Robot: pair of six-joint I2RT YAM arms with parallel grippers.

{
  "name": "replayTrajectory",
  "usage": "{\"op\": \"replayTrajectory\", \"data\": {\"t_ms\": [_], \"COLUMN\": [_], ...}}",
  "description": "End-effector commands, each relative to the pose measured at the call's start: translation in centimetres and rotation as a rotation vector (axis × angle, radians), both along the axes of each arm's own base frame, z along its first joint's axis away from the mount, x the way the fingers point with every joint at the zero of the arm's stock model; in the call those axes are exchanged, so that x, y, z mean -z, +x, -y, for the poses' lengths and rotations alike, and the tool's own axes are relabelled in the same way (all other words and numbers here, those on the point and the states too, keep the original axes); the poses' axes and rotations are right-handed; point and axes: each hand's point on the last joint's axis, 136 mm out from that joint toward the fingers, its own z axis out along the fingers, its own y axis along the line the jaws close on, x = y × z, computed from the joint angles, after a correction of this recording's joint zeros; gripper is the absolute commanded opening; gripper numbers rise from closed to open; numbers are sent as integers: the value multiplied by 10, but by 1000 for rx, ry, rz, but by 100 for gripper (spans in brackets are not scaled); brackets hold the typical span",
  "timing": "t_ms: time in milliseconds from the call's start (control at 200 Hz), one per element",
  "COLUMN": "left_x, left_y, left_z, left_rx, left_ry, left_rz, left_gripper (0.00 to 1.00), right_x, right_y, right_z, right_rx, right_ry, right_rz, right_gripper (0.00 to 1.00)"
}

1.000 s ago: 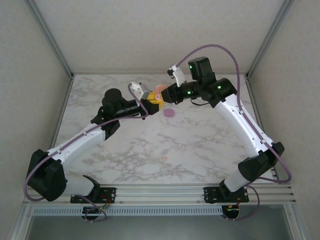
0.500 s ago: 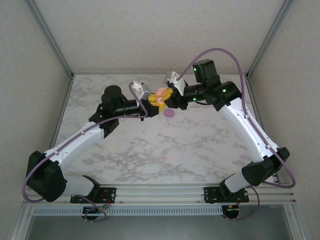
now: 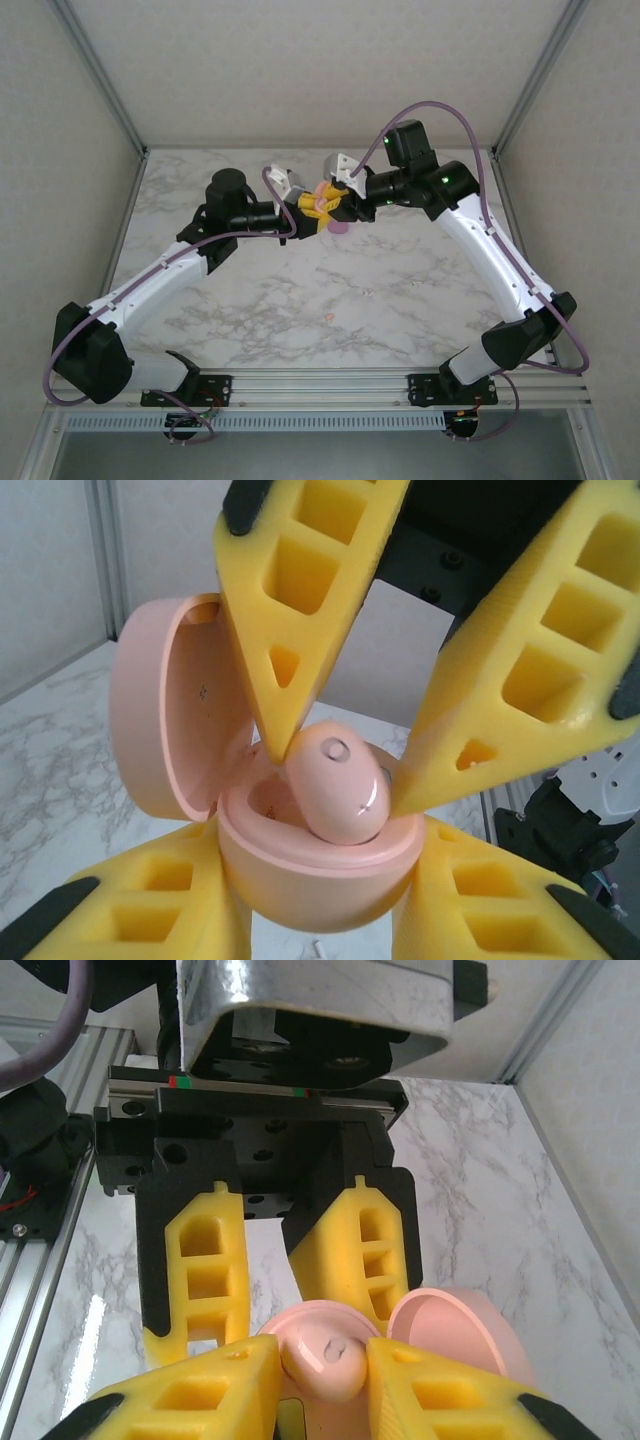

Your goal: Insert wireless bluetooth earbuds into charging case

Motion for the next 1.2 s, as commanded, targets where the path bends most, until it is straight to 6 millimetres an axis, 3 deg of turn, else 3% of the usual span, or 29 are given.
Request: {"op": "replayTrajectory", "data": {"t_ms": [0, 170, 305, 425, 626, 731, 796, 896, 1021, 1076, 1131, 1191], "left_x": [-55, -52, -48, -44, -39, -37, -35, -33, -27, -22, -17, -10], "left_y": [-29, -26, -16, -10, -7, -4, 0, 11, 29, 38, 46, 52], "left_z": [-1, 0, 0, 1, 1, 1, 0, -1, -6, -10, -15, -22], "left_rx": [102, 88, 39, 14, -3, -27, -59, -127, -238, -293, -350, -408], "left_ry": [-96, -92, -87, -83, -76, -70, -69, -72, -78, -75, -65, -59], "left_rz": [171, 169, 171, 172, 180, 187, 203, 227, 235, 226, 213, 194], "left_gripper": [24, 24, 24, 24, 24, 24, 24, 24, 24, 24, 24, 24], "right_x": [10, -5, -29, -45, -51, -63, -72, -80, -77, -69, -54, -22], "right_y": [3, 0, -18, -12, -10, -9, -9, 8, 4, 10, 13, 17], "right_z": [-2, -1, -2, 2, 9, 11, 13, 21, 29, 42, 58, 77], "right_rx": [-14, -10, -50, 31, 119, 169, 215, 403, 519, 653, 789, 955], "right_ry": [-43, -6, 92, 154, 186, 254, 309, 395, 436, 452, 441, 411], "right_rz": [20, 52, 48, 72, 30, -13, -72, -232, -458, -543, -603, -665], "right_gripper": [34, 40, 47, 51, 56, 56, 56, 55, 54, 53, 49, 43]}}
